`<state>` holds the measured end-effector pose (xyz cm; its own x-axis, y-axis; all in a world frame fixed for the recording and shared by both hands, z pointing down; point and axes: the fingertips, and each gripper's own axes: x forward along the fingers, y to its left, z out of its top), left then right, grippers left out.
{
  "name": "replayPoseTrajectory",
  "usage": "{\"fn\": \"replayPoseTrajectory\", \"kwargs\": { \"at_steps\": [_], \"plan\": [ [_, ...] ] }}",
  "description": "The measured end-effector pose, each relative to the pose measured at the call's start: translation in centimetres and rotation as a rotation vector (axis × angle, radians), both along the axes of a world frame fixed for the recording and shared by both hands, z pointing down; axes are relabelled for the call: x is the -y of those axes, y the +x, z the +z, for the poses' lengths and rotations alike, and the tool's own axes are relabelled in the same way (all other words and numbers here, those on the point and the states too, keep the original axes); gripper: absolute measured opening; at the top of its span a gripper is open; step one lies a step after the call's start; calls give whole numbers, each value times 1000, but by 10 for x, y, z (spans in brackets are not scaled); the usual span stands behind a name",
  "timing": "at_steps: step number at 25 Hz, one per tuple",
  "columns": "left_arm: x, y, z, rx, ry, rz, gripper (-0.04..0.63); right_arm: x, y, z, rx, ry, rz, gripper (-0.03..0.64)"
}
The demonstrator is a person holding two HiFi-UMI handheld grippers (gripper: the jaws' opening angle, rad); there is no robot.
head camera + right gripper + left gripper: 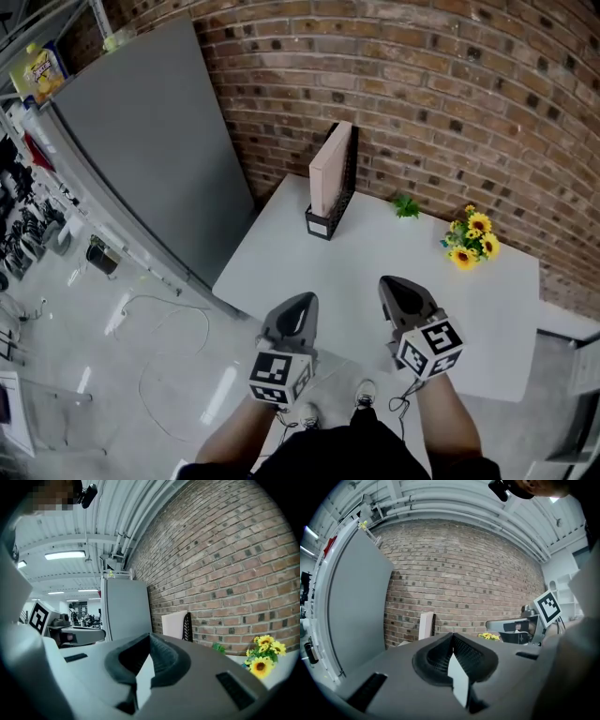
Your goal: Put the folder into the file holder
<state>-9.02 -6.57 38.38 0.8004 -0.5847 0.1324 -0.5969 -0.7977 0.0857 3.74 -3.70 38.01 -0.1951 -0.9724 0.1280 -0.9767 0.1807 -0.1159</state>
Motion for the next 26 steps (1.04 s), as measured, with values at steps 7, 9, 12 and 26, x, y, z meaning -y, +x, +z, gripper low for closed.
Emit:
{"fn": "replayPoseTrajectory", "kwargs": {
  "at_steps": [7, 9, 12, 26],
  "plan": [
    [-3, -17, 0, -13, -1, 56, 6, -11, -19, -1, -17, -6, 52, 3],
    [-3, -20, 0, -17, 1, 65, 6, -13, -23, 0, -19, -8, 61, 3],
    [-4, -25, 2, -16, -1, 75, 6, -14, -27, 1, -18, -12, 70, 3],
    [-10, -33, 11, -12, -2, 87, 6, -20, -36, 11, -12, -15, 78, 3]
  ]
}}
